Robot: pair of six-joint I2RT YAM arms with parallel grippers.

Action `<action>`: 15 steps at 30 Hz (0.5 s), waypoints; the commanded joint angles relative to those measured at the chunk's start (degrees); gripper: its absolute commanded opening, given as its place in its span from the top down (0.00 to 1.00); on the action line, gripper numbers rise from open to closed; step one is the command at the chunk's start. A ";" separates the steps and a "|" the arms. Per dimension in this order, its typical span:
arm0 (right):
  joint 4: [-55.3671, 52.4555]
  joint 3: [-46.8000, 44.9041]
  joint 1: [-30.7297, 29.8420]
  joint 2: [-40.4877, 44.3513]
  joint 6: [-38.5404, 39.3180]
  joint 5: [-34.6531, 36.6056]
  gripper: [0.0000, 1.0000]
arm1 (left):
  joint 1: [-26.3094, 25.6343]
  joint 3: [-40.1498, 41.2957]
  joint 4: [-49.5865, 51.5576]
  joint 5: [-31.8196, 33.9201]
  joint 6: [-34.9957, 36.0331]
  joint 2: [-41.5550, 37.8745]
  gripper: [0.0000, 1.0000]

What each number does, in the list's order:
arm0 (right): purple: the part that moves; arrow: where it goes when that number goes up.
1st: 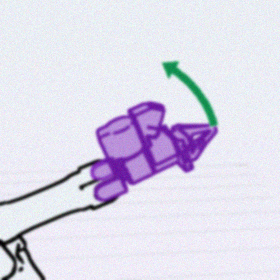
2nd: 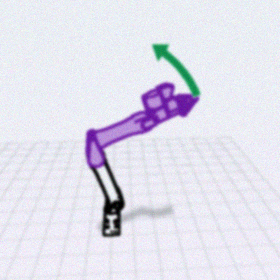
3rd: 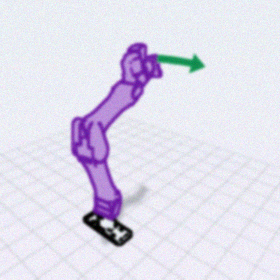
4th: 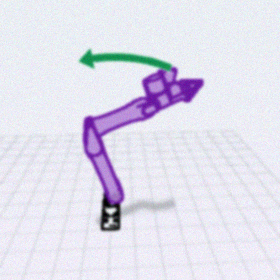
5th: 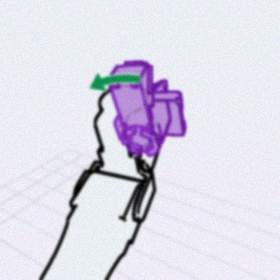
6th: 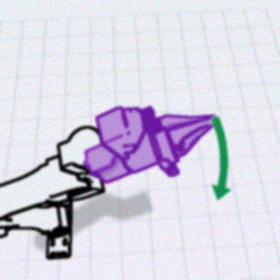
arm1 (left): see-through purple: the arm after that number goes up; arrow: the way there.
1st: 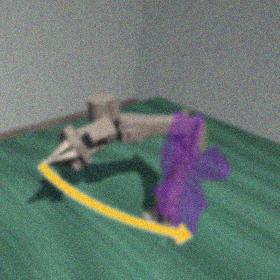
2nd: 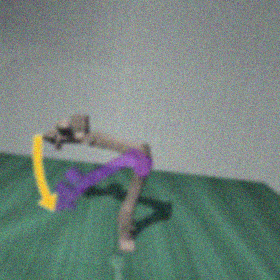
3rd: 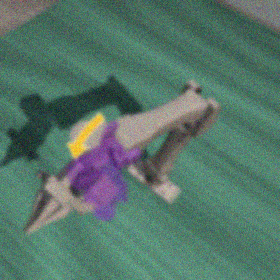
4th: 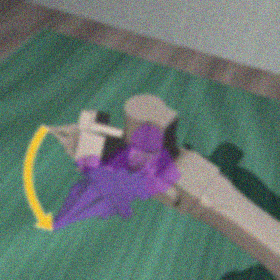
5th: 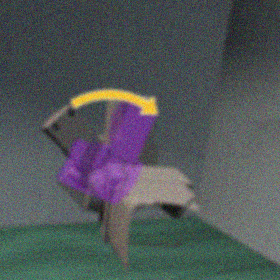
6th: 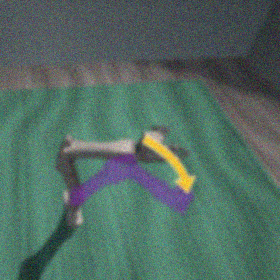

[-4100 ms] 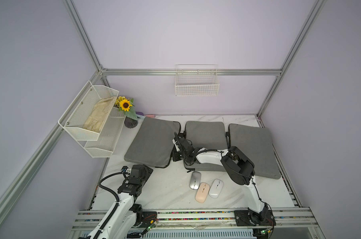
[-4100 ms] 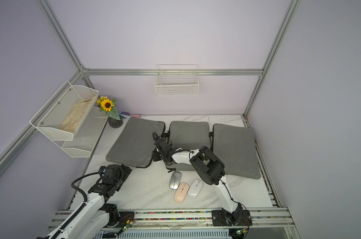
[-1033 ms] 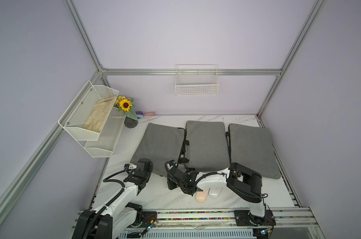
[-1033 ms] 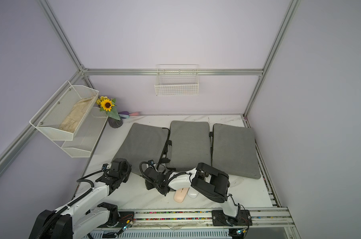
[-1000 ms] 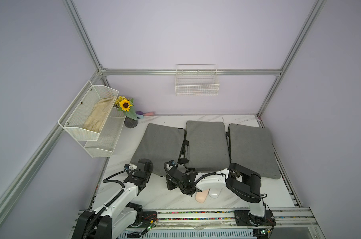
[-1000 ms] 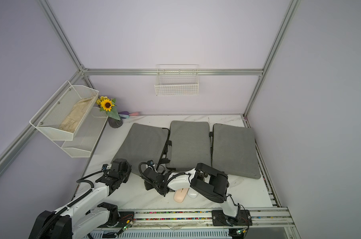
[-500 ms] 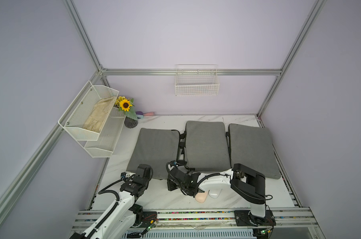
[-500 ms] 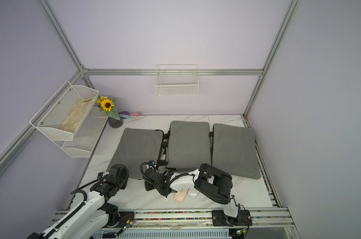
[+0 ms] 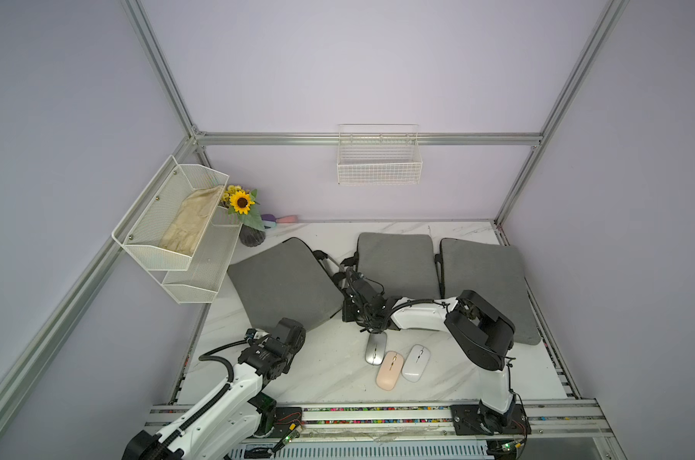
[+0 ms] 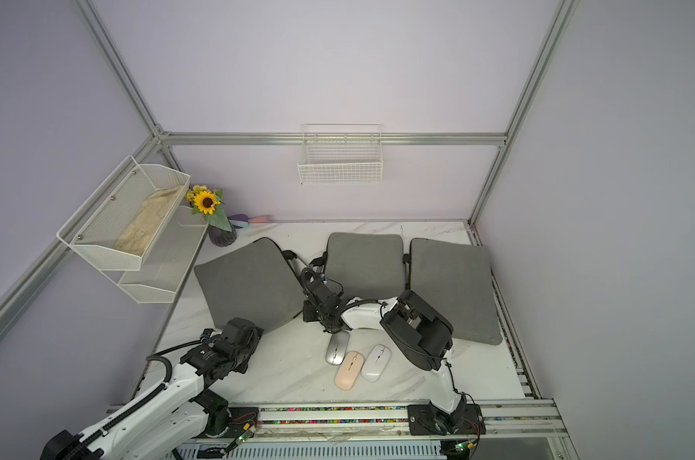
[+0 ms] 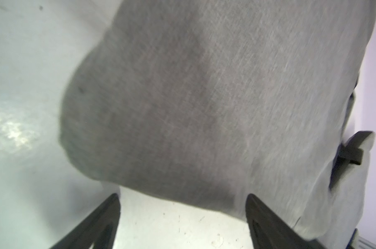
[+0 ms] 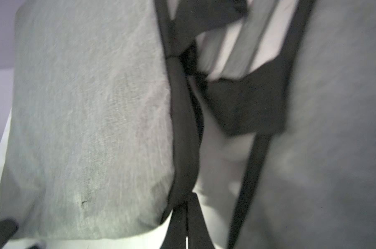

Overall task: Put the mouse into the laptop bag
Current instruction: Unzip the zipper on the zippered laptop bag.

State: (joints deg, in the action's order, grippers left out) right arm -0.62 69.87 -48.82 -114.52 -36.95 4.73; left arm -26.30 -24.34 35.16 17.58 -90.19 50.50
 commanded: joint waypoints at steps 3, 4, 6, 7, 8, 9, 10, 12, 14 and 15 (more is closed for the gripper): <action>-5.09 2.61 0.59 -1.23 4.29 4.63 1.00 | -0.23 -15.23 4.06 -2.43 14.84 7.27 0.07; -5.31 2.19 0.57 -1.24 4.50 4.68 1.00 | -0.17 -16.14 1.66 -2.87 17.37 9.28 0.08; -4.80 0.98 0.63 -0.83 5.77 4.32 1.00 | -0.22 -18.35 -0.14 -2.99 19.67 13.68 0.10; -3.76 -0.15 0.49 -0.39 6.23 3.13 1.00 | -0.08 -19.61 -0.09 -2.27 19.57 16.33 0.10; -2.67 -1.05 0.46 -0.09 6.84 1.89 1.00 | -0.07 -20.52 0.14 -1.32 18.33 18.68 0.12; -1.60 -1.88 0.25 0.14 7.43 0.60 1.00 | 0.09 -21.12 0.00 -0.17 17.05 21.24 0.13; -1.27 -2.16 -0.15 0.17 8.18 -0.11 1.00 | 0.26 -21.33 -1.48 0.24 17.12 23.88 0.14; -1.09 -1.82 -1.32 -0.05 9.80 -0.30 1.00 | 0.50 -20.95 -5.56 -0.23 18.31 28.15 0.17; -1.16 -1.17 -2.68 -0.27 11.29 -0.51 1.00 | 0.62 -20.04 -9.08 -0.68 18.00 32.94 0.19; -1.11 -0.77 -3.34 -0.49 11.58 -0.97 1.00 | 0.64 -19.20 -11.35 -1.11 17.83 34.50 0.20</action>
State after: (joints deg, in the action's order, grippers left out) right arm -1.08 68.79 -49.74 -115.09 -28.51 6.09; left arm -26.28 -42.13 30.98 17.47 -73.71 80.64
